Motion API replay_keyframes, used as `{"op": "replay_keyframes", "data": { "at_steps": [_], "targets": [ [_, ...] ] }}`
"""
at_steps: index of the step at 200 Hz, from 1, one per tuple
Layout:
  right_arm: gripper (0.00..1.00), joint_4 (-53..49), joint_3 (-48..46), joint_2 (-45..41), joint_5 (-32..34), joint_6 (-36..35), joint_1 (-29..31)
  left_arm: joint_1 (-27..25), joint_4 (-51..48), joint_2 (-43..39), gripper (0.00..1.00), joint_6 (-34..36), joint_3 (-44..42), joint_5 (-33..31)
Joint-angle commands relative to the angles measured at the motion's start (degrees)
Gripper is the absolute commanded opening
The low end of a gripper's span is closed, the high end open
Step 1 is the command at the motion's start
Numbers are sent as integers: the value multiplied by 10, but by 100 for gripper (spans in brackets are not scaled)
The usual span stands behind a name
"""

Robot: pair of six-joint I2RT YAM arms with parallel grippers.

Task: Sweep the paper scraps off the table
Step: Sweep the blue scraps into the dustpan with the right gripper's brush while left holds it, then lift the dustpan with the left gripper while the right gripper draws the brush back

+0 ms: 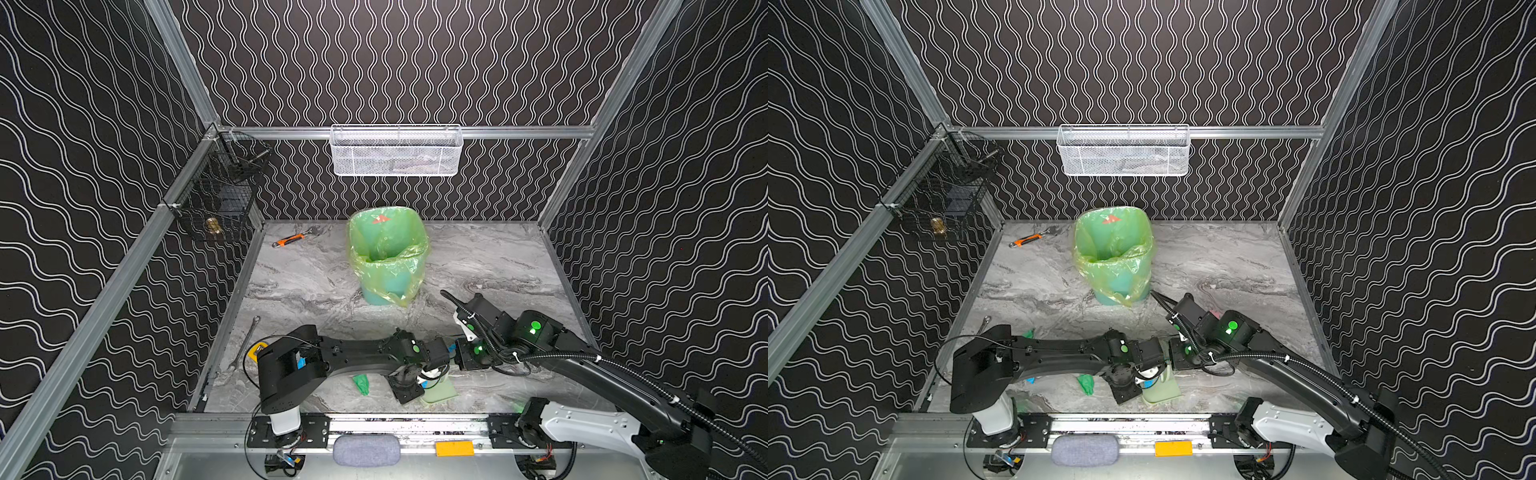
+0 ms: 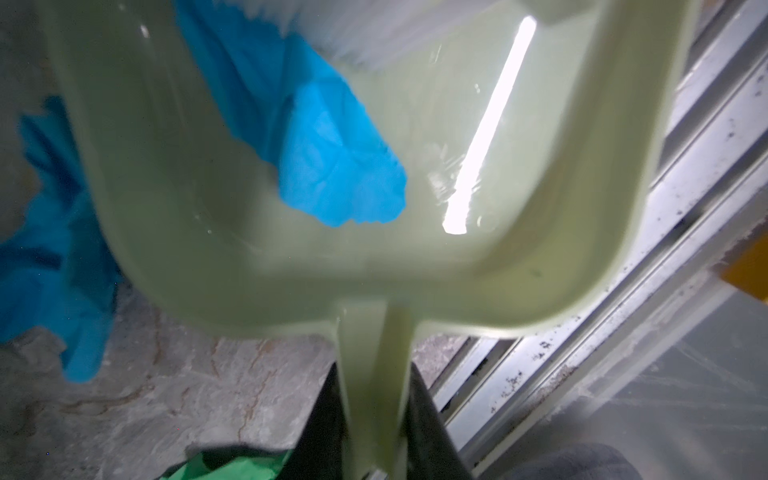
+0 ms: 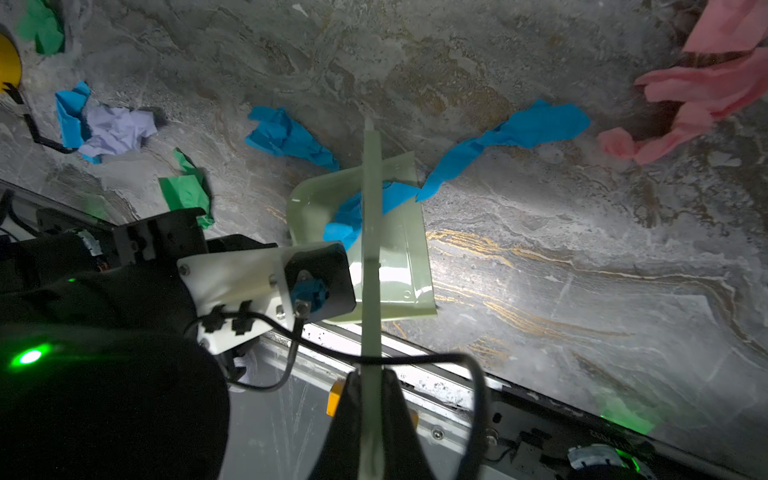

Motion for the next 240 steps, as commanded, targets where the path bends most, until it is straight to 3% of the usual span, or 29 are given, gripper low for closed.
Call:
{"op": "replay_keyframes", "data": {
  "at_steps": [1,99,149,240],
  "targets": [
    [0,-44,17,-11,40,18,-1,1,6,-9,0,-9,-5,-9],
    [0,-80,56,-72,76,36,-38,0,14,-94,0,-36,-35,-36],
    [0,-89,99,-84,76,4,-102,-3,5,-137,0,-46,-38,-67],
    [0,-81,136,-91,32,-73,-228,-3,-112,-189,0,-48,80,-161]
  ]
}}
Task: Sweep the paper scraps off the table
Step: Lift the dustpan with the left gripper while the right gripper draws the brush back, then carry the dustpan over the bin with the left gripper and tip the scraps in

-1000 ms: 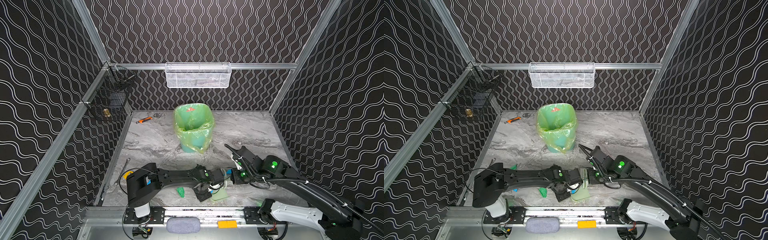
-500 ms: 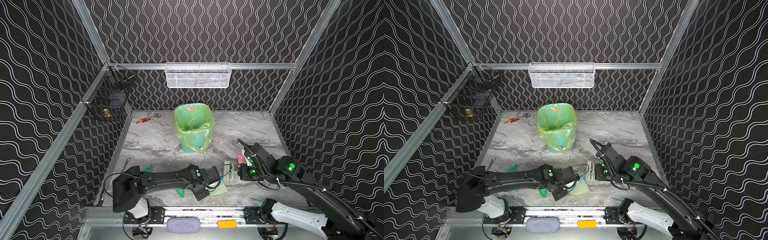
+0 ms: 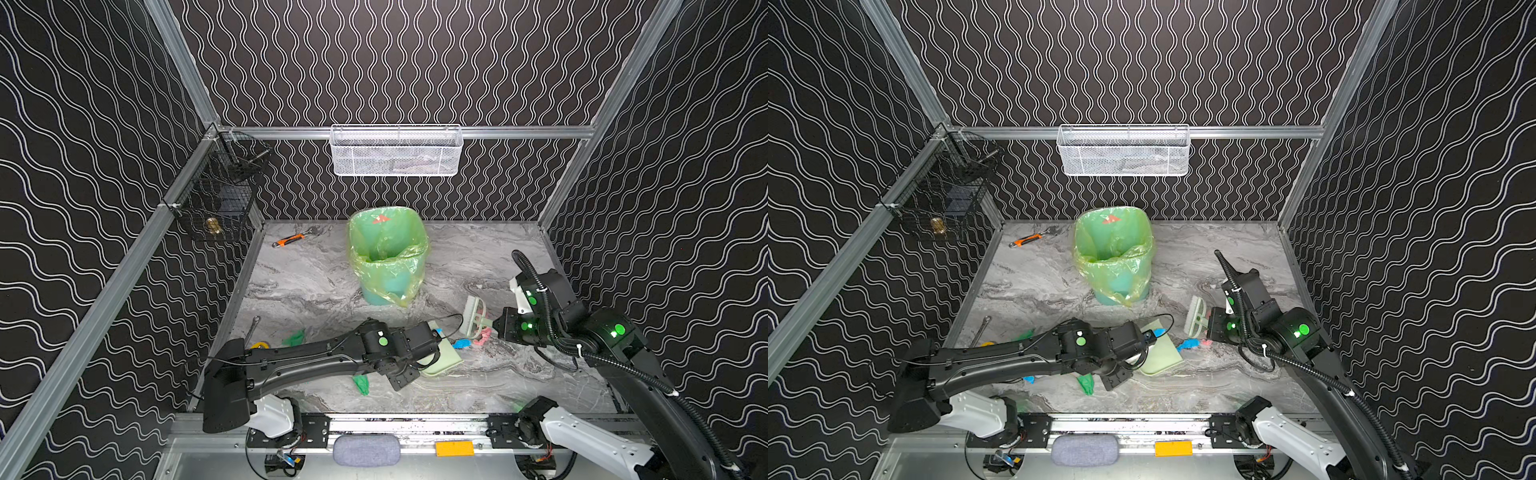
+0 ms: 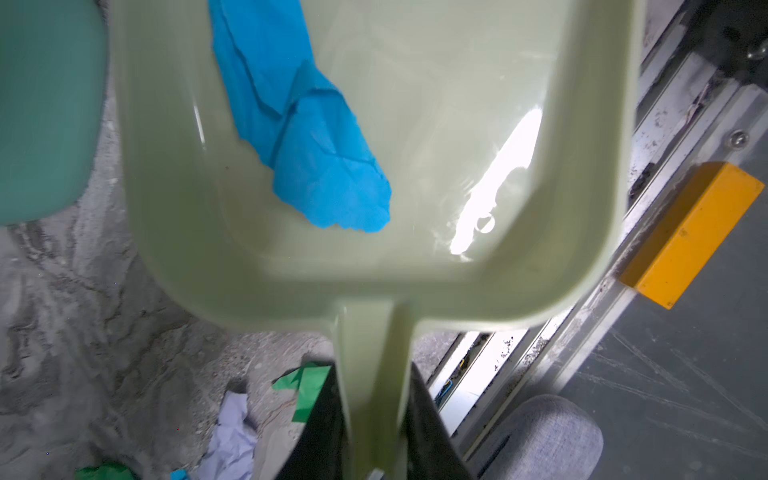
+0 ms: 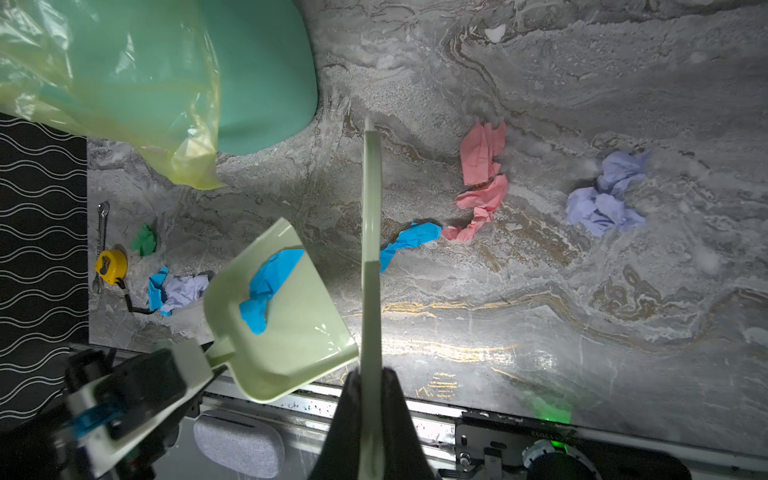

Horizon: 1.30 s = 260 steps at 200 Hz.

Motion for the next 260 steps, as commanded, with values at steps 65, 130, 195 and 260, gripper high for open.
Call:
{"op": "replay_keyframes", "data": {
  "at_steps": [65,130,195,260],
  "targets": [
    [0,10,26,9,-49,-67,-78,12,-160,0,0,3,176,-80],
    [0,7,34,7,-68,-80,-105,80,-265,28,0,19,341,-93],
    [0,6,41,6,-81,-78,-111,197,-312,42,0,63,444,-112],
    [0,-5,49,10,-91,-79,-114,342,-308,78,0,126,492,-133]
  ]
}}
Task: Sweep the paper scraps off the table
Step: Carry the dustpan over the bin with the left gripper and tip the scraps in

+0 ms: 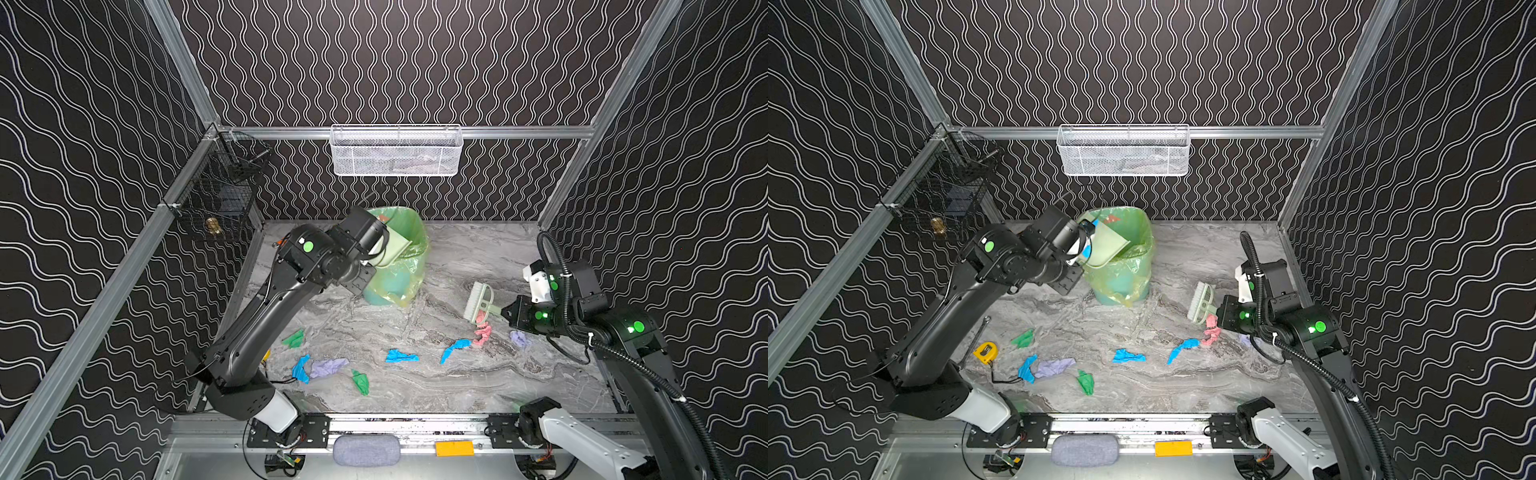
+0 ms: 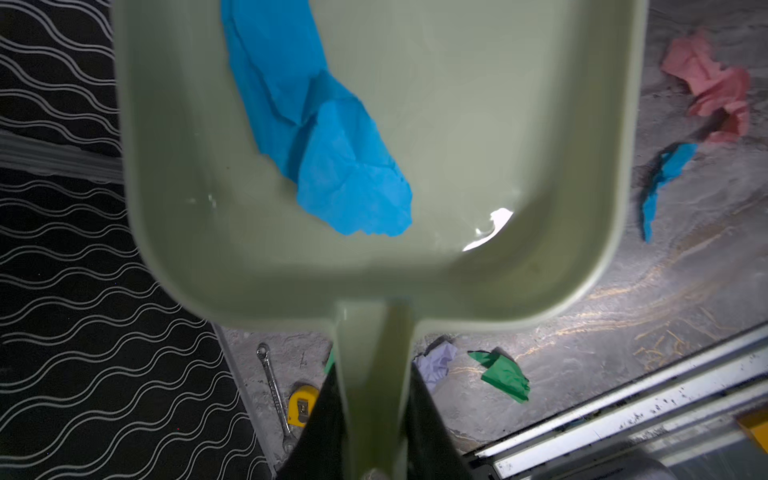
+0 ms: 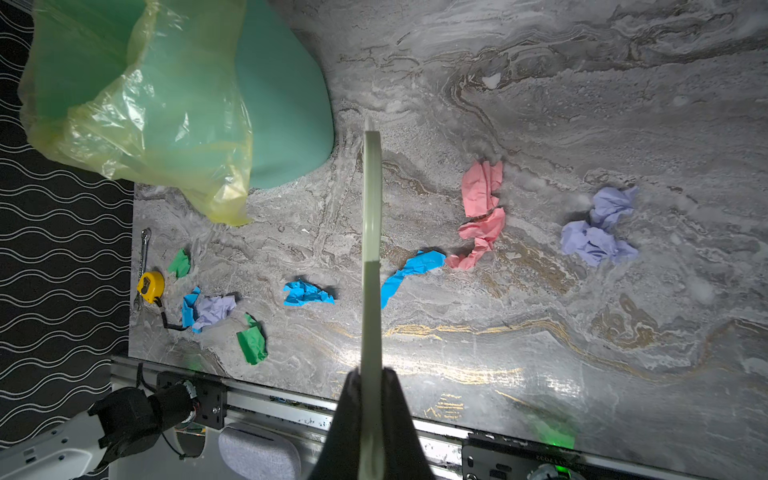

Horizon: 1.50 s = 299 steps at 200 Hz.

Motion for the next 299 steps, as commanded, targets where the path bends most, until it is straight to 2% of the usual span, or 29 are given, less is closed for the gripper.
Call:
{"op": "replay_keyframes", "data": {
  "at_steps": [1,11,57,117,159,208,261,299],
  "targets": [
    [0,-6,6,2,-9,-4,0,34,4,9,0,35,13,-18],
    [0,-9,8,4,-11,-4,0,45,10,19,0,45,20,-21],
    [0,-31,18,9,-12,-9,-1,54,22,87,0,98,71,-110],
    [0,-67,21,8,-22,-20,-1,52,78,152,0,208,87,-200],
    [0,-85,20,9,-30,-30,-1,22,126,169,0,295,44,-295],
    [0,-97,10,1,-36,-37,-1,-10,253,163,0,441,-44,-404],
    [0,-101,-5,-17,-41,-36,-1,-20,383,128,0,586,-116,-456],
    [0,-100,-13,-27,-42,-31,-1,-20,420,111,0,620,-137,-462]
  ]
}}
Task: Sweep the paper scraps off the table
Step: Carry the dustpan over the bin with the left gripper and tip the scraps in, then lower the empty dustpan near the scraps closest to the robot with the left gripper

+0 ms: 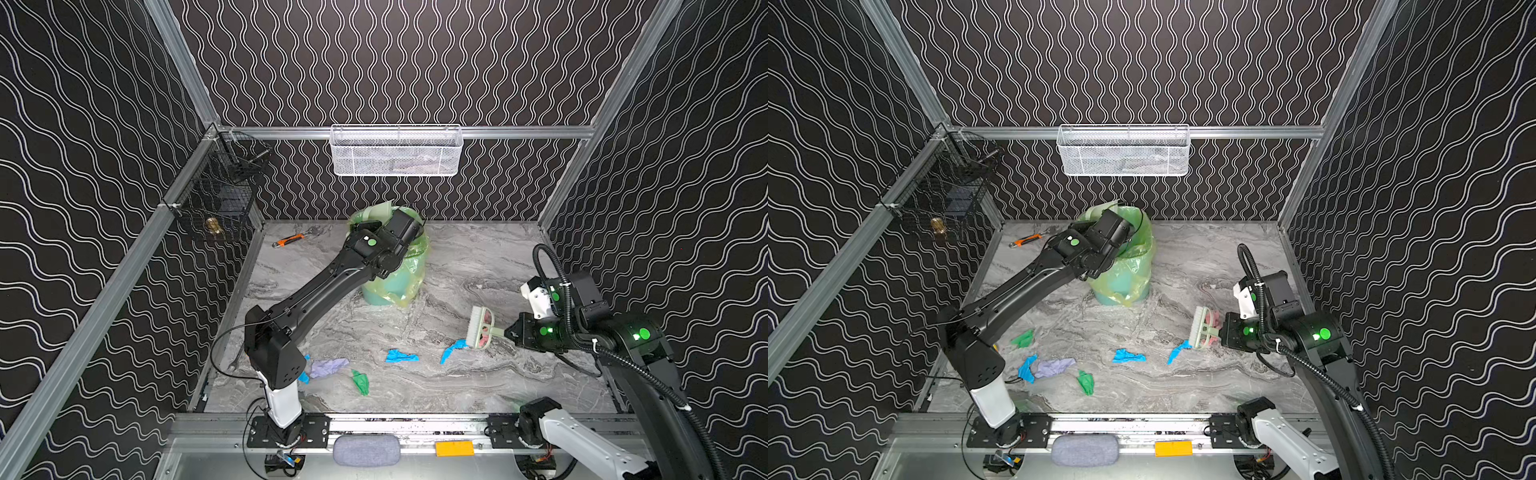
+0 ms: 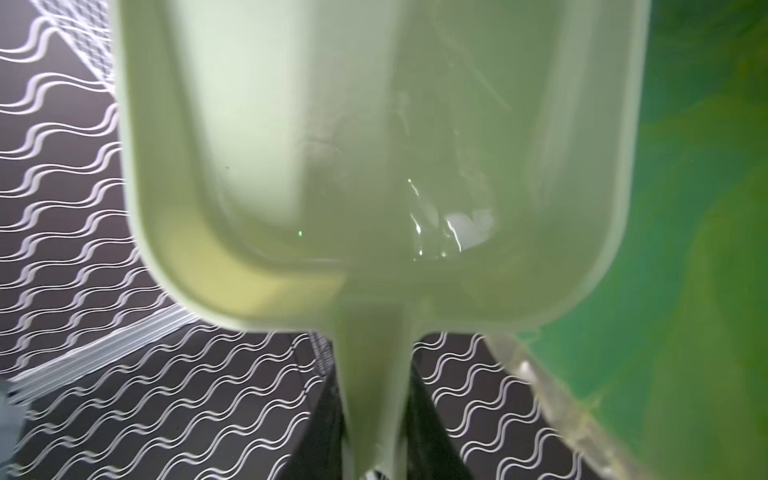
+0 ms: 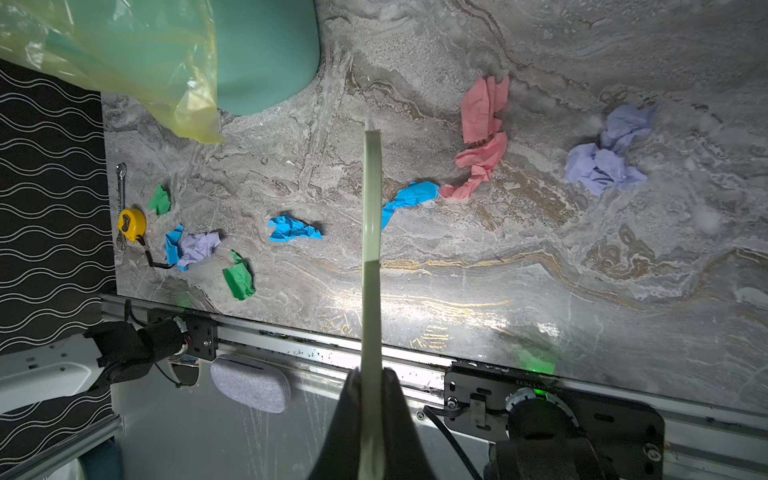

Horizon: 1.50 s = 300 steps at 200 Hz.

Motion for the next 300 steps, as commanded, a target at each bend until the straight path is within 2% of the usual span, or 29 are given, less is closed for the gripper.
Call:
{"op": "replay_keyframes", "data": {
  "at_steps": [1,33,55,83,103,118,146,170,202,239,300],
  "targets": [
    [0,-6,-3,-5,-4,0,0,0,57,-10,0,45,-9,-20],
    [0,-2,-14,-13,5,0,0,-5,55,-19,0,9,6,-16],
    [0,10,-30,-17,5,3,0,-37,23,-28,0,-48,41,5],
    [0,56,-73,-26,-25,24,0,-89,-83,-19,0,-172,118,36],
    [0,101,-103,-30,-47,43,0,-116,-193,-4,0,-293,182,97],
    [0,140,-125,-28,-67,63,0,-138,-241,-2,0,-360,190,127],
    [0,213,-168,-21,-115,101,0,-174,-285,-22,0,-458,156,190],
    [0,257,-217,-10,-132,136,0,-196,-304,-53,0,-530,116,251],
    [0,283,-242,21,-134,158,0,-219,-320,-101,0,-600,37,301],
    [0,316,-284,26,-130,192,-3,-247,-319,-140,0,-648,-56,335],
    [0,287,-334,-3,-119,226,-12,-284,-265,-164,0,-685,-156,386]
  ]
}}
